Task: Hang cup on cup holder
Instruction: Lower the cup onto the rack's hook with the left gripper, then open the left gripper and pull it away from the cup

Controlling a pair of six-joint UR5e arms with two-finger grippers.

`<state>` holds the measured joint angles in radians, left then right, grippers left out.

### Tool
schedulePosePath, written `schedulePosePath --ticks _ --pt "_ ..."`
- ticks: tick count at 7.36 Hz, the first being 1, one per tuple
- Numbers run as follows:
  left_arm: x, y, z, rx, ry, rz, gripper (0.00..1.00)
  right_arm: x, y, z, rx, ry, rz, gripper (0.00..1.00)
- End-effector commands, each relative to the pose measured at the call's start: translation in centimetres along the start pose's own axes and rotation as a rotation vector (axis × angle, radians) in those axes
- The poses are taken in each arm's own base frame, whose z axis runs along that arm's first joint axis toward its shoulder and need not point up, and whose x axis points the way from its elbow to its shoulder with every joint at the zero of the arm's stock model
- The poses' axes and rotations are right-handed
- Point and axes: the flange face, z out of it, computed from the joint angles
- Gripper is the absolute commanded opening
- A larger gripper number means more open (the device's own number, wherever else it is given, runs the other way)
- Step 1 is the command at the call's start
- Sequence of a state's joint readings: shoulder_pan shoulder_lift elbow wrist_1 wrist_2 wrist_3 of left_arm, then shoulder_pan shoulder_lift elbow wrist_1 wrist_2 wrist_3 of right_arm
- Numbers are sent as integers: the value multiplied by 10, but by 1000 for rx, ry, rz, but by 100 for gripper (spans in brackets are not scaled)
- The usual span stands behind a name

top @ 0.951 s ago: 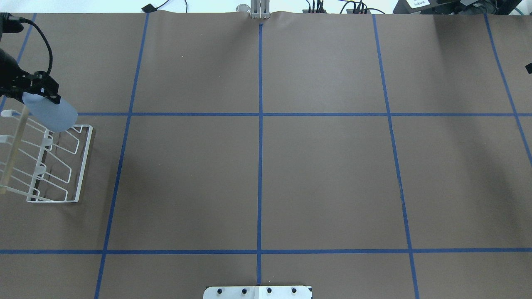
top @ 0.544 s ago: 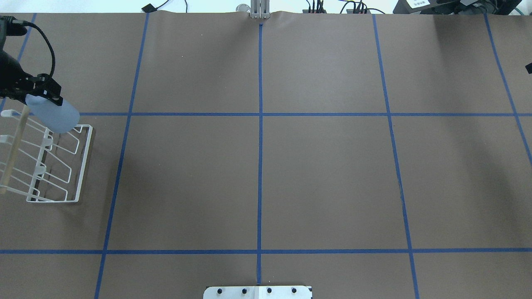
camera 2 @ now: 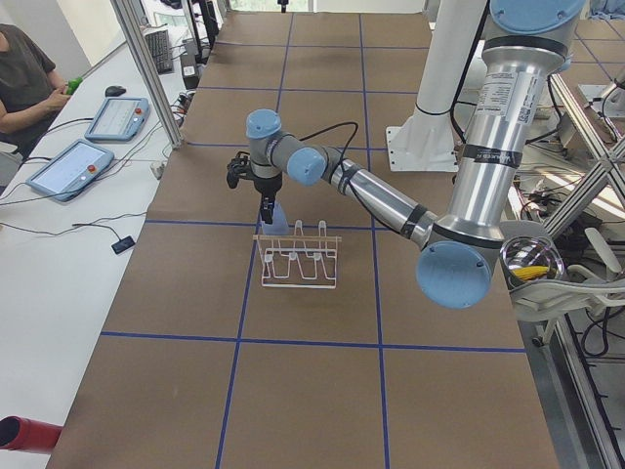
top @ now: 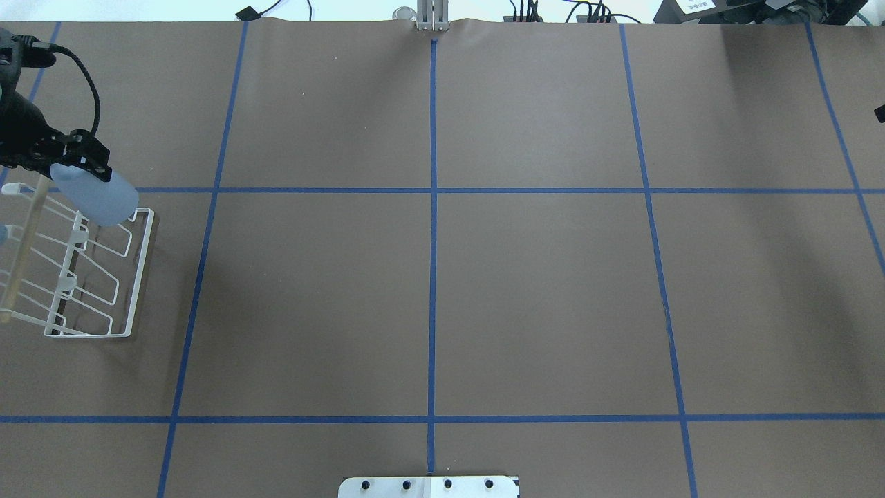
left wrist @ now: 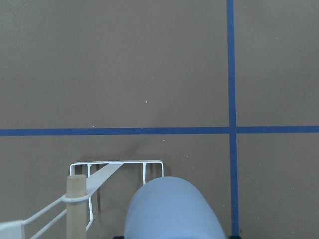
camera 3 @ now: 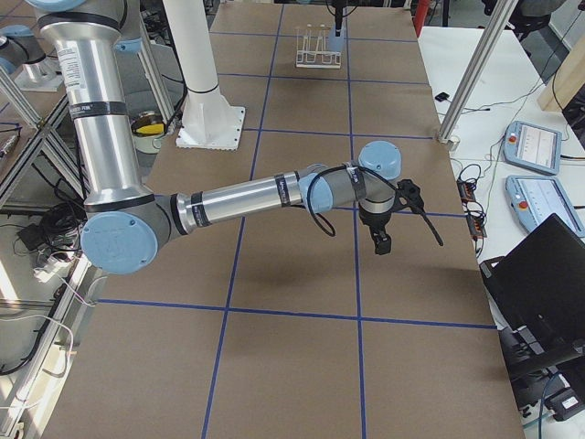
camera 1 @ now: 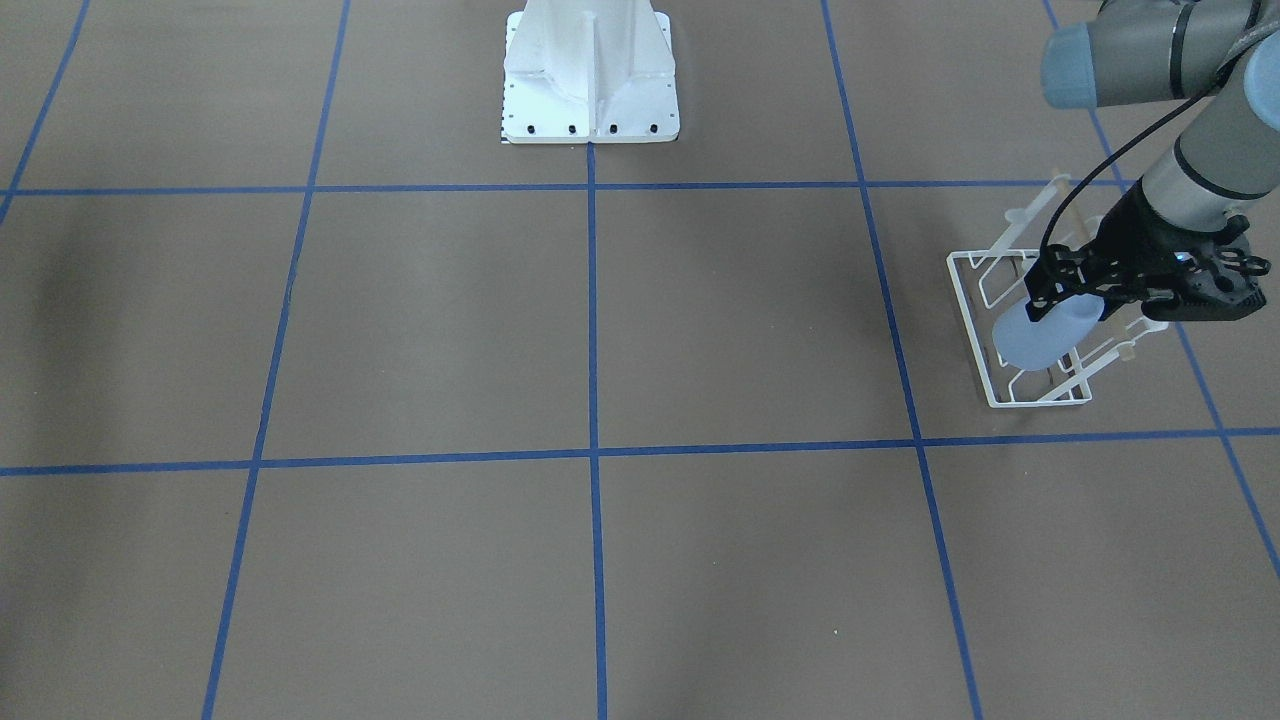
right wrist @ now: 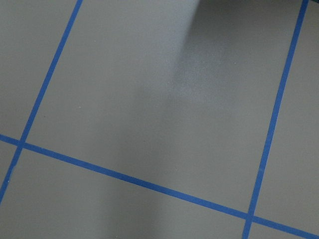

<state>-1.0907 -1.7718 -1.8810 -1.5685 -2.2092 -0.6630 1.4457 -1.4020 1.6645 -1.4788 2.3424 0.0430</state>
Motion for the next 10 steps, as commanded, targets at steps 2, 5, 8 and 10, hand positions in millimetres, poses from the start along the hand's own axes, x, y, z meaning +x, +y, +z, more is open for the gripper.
schedulePosePath --ticks 2,5,8,10 --pt "5 -1 -3 7 6 4 98 -1 0 0 1 0 -1 100" --pt "17 11 -34 51 33 60 98 -2 -4 -2 4 0 -5 100" --pt "-77 10 -60 94 -50 254 98 7 -2 0 -26 8 29 100" --pt "-176 4 -56 66 -102 283 98 19 4 -7 -24 16 56 100"
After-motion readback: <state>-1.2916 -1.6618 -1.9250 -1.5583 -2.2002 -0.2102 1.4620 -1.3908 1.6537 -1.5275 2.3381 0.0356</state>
